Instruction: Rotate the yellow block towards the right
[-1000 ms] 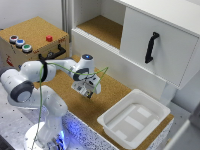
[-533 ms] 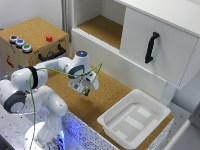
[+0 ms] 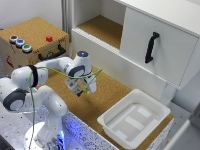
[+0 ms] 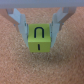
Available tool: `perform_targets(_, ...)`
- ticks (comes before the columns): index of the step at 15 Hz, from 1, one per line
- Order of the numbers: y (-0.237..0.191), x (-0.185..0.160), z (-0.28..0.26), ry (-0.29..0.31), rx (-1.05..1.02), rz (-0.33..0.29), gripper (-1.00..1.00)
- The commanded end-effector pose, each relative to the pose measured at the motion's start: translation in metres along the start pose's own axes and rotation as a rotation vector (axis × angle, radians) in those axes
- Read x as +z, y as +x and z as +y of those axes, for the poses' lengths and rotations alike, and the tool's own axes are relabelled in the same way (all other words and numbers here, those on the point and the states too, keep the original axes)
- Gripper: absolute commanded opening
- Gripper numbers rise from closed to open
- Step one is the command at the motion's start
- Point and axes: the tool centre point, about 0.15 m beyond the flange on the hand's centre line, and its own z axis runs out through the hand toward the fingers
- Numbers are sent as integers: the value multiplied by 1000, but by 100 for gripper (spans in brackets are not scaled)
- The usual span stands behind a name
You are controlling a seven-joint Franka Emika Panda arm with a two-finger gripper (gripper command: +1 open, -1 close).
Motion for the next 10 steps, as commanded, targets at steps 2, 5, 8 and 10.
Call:
perform_targets(2, 40, 24, -12, -48, 422, -187, -100)
perform_targets(5, 37, 32, -7, -17, 606, -188, -100)
perform_targets(8, 26, 30, -10, -61, 795, -117, -100)
perform_targets(10, 27, 29, -12, -104, 874, -101, -100)
